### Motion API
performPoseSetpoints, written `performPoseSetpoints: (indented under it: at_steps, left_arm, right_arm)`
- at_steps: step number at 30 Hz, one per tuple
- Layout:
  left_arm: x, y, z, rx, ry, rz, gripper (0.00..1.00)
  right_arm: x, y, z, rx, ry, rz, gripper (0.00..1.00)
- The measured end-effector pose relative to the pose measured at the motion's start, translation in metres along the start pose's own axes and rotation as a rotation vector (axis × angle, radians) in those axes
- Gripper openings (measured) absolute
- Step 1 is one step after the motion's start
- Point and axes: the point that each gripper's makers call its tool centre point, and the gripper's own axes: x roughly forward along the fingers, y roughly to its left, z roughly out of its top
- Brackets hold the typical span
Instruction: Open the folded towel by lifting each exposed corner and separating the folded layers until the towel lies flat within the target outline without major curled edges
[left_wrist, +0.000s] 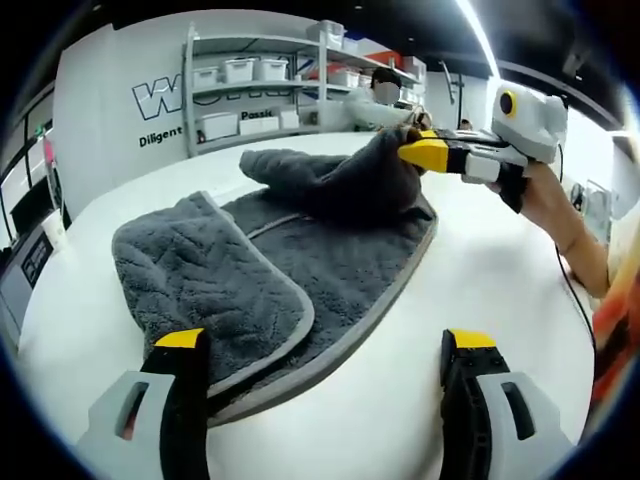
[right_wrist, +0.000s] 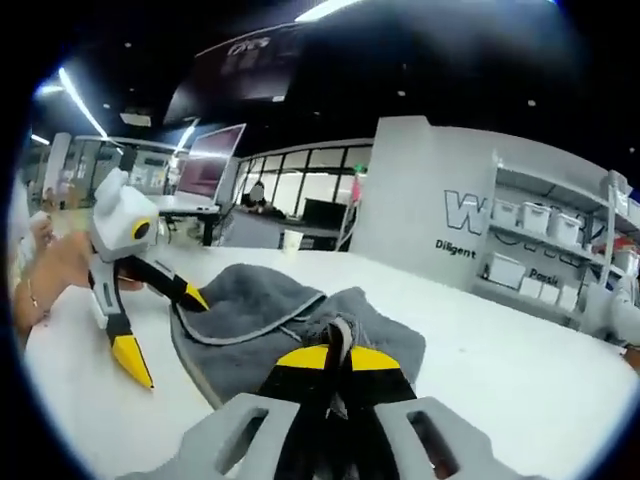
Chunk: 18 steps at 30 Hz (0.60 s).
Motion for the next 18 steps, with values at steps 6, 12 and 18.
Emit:
performPoseSetpoints:
  at_steps: [6, 12, 18]
  left_arm:
    - [0.000, 0.000, 0.000, 0.000, 0.001, 0.001, 0.94]
    - [0.000, 0.000, 0.000, 0.002, 0.003, 0.001, 0.94]
    - [0.000, -0.001, -0.001, 0.010, 0.009, 0.003, 0.94]
  right_arm:
    - [-0.007, -0.029, -0.017, 0.083, 0.067, -0.104, 0.00]
    - [-0.012, -0.047, -0.030, 0.150, 0.099, -0.147, 0.00]
    - [-0.016, -0.052, -0.027, 0.148, 0.094, -0.163, 0.00]
